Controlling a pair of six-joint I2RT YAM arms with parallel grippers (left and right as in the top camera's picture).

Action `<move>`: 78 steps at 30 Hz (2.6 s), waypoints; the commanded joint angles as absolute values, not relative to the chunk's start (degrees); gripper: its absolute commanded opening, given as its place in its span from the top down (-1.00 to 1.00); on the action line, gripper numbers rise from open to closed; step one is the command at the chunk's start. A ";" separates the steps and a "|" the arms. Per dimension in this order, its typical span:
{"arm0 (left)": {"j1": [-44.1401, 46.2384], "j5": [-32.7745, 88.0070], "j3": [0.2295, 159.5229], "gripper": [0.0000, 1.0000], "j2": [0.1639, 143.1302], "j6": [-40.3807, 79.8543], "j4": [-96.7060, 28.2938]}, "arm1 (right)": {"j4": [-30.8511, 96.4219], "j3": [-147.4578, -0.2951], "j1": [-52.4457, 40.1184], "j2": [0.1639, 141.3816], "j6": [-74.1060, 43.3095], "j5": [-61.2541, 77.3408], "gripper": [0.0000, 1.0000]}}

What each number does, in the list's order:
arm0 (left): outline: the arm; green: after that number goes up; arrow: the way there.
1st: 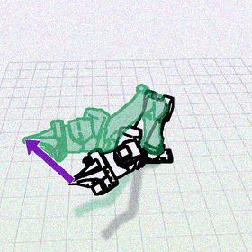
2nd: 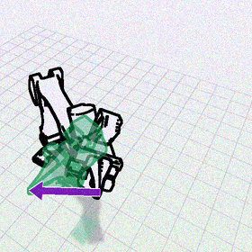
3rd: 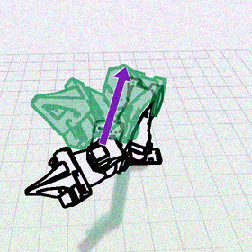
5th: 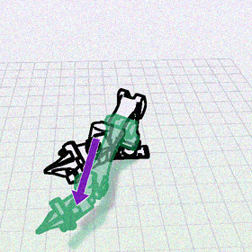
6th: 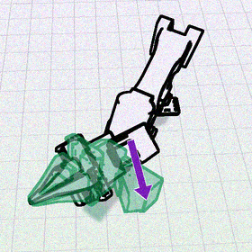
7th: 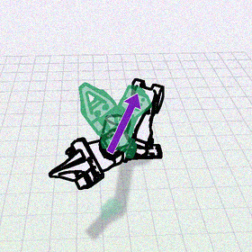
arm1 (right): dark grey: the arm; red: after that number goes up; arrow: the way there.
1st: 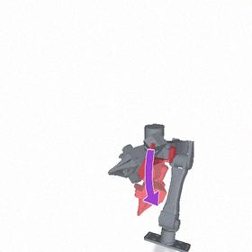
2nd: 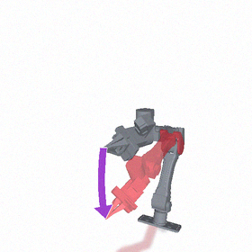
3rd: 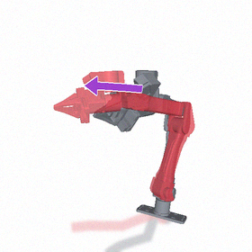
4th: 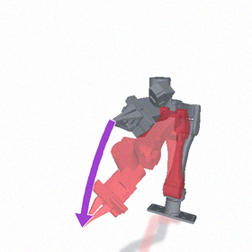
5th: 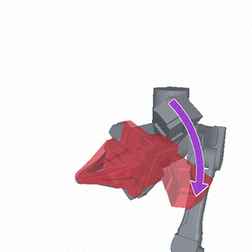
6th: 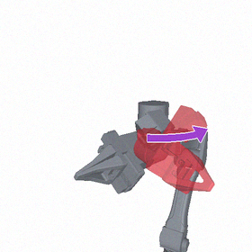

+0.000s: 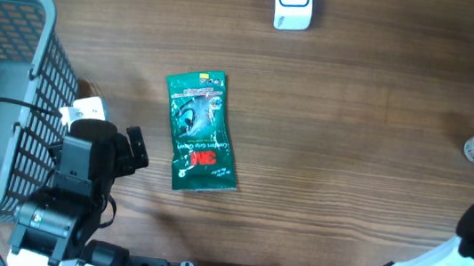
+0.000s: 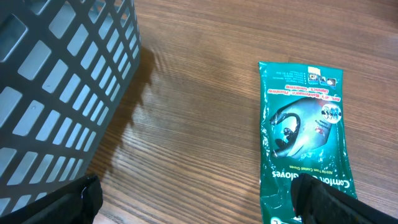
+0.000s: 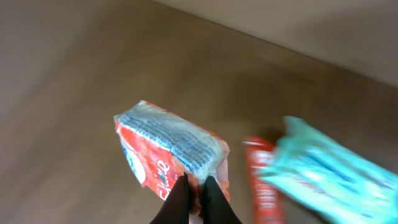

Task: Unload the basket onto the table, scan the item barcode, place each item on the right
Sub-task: 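Carry the red box with the right gripper off to the right edge, then reach the right gripper to the green glove pack and grasp it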

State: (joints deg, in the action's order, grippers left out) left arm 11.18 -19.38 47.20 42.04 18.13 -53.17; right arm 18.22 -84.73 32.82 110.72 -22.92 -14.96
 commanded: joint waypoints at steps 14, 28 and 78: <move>10.90 -18.87 47.20 -1.00 41.74 18.63 -53.08 | 22.11 -88.33 36.73 103.96 -24.45 -7.25 -0.98; 10.90 -18.87 47.20 -1.00 41.74 18.63 -53.08 | 31.09 -87.50 13.19 99.96 -23.29 35.90 -0.99; 10.90 -19.11 47.20 -1.00 41.74 18.24 -53.65 | 23.62 -83.96 -27.42 124.68 -22.15 33.36 -0.99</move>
State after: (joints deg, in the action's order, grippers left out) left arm 11.18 -19.38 47.20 42.04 18.13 -53.67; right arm 24.14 -84.49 -25.45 123.26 -23.73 31.53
